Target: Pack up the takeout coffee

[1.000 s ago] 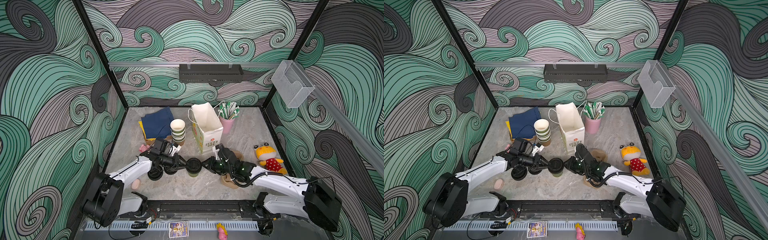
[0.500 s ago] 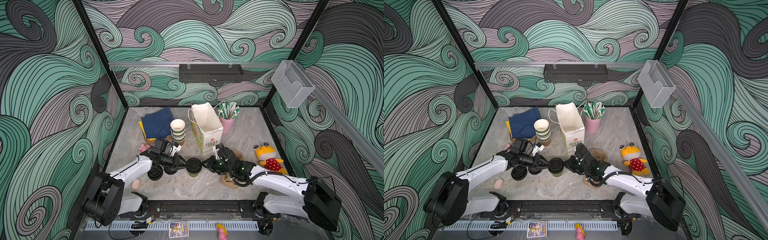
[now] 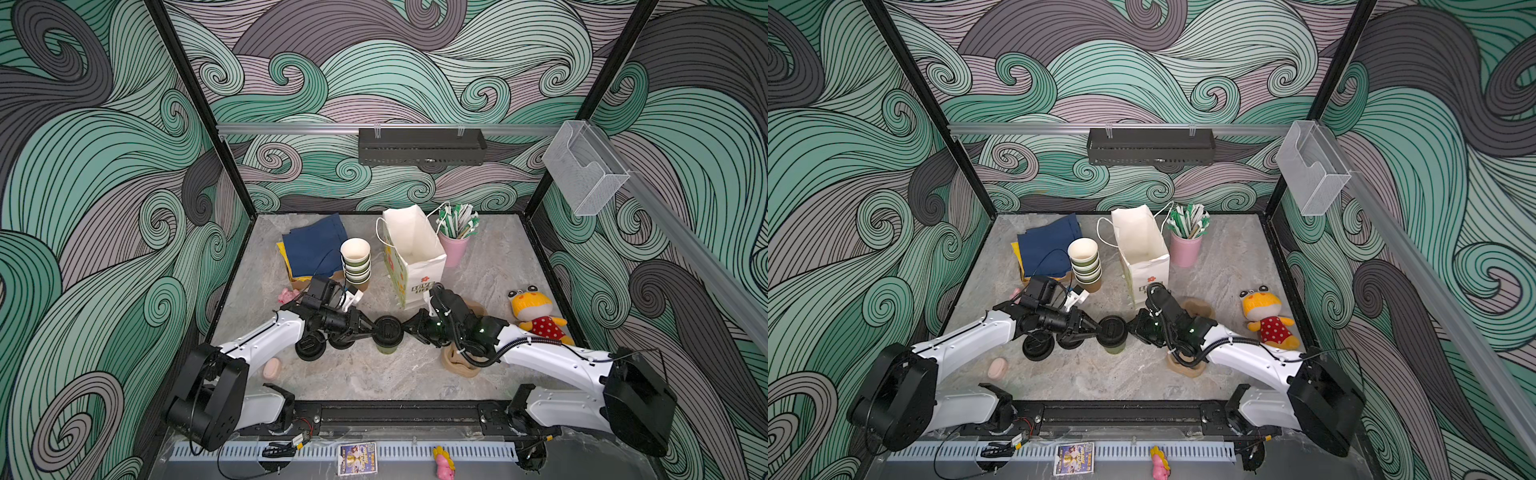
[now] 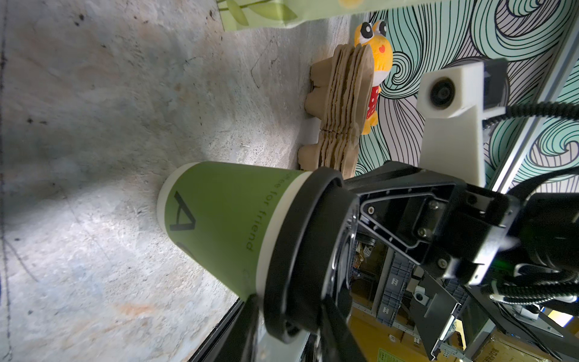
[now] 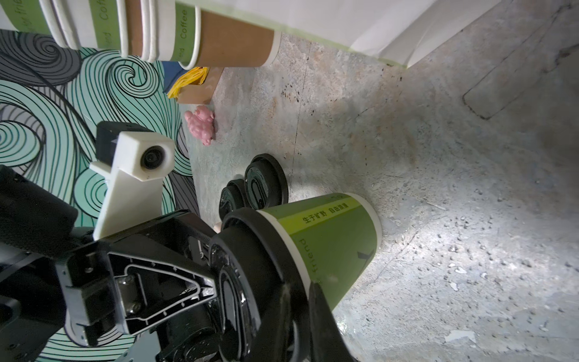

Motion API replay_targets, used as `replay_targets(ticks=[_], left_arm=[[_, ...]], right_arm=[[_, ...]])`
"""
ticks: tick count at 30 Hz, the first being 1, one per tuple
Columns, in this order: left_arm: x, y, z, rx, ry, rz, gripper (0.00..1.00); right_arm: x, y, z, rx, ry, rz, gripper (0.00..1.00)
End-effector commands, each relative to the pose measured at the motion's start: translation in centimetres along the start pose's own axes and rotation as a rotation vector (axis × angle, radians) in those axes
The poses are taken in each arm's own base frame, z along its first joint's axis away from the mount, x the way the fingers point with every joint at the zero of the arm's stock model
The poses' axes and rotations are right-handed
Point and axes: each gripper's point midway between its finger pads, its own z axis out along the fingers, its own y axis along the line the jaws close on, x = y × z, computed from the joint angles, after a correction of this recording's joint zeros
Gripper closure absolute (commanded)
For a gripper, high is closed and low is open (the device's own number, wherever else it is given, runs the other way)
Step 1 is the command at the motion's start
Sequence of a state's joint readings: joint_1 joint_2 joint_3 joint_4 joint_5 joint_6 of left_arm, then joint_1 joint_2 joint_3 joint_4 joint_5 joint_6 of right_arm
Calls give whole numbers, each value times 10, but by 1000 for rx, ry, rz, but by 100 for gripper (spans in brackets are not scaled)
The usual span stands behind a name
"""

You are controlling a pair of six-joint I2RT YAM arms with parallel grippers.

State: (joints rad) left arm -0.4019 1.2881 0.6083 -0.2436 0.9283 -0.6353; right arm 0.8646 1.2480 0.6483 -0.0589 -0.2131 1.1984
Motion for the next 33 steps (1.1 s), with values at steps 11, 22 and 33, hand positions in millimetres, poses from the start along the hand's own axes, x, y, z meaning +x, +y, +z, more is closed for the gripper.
replay_targets(ticks=[11,22,33], left_arm=[[-8,-14,-1,13,-20,13,60],[-15,-39,-18,24,-96,86,43],[12,-44,-46,-327,-188,175,29]], right_arm=[[9,-15,-31,44,-1,-97,59],[4,-34,-82,142,-91,-170,42],[-2,-38,-128,232,-142,-302,36]])
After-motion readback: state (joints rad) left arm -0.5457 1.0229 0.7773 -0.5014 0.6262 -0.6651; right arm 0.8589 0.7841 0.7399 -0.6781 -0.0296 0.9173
